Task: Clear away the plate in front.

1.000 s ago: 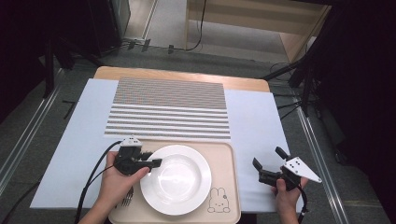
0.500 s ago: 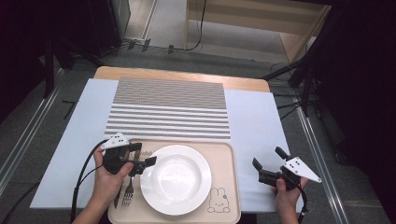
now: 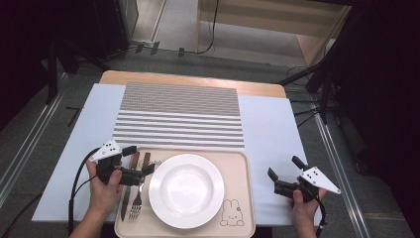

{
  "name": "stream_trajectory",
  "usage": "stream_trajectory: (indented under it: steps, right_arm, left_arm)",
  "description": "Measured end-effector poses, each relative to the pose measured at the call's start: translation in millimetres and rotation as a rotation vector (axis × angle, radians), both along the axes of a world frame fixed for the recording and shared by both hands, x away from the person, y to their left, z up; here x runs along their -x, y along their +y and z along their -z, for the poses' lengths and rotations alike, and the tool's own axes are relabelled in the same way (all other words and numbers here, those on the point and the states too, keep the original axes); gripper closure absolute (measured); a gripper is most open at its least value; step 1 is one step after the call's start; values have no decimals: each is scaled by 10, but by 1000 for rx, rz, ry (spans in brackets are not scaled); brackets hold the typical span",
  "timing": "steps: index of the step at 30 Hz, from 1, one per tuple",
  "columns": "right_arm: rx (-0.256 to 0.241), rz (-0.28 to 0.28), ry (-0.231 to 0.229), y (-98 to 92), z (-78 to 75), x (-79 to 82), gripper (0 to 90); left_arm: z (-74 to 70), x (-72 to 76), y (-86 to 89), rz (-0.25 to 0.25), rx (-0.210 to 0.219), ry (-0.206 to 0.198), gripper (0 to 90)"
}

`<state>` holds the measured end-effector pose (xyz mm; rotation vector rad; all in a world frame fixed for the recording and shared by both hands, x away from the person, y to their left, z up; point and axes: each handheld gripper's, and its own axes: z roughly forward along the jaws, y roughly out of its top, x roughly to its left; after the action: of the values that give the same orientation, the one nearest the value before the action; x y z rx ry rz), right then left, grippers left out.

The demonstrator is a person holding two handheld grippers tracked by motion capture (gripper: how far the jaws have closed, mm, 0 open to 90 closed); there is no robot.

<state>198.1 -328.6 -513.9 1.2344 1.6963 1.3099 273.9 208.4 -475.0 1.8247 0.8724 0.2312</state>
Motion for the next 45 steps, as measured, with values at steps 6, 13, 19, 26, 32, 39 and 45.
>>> stream_trajectory:
  steps: [6,13,19,26,32,39,45]
  right_arm:
    - [1,0,0,0,0,0,0]
    - [1,0,0,0,0,0,0]
    - [1,0,0,2,0,-1,0]
    - [3,1,1,4,0,-1,0]
    - [3,1,1,4,0,-1,0]
    - [6,0,-1,6,0,-2,0]
    - [5,1,1,4,0,-1,0]
  left_arm:
    - [30,-12,122,-19,-5,-34,0]
    - [30,-15,296,-49,4,-55,0]
    - [74,1,455,-85,-9,-58,0]
    - [104,35,599,-115,-22,-49,0]
    - [128,76,723,-137,-33,-47,0]
    - [135,95,855,-170,-26,-47,0]
    - [139,113,933,-184,-32,-46,0]
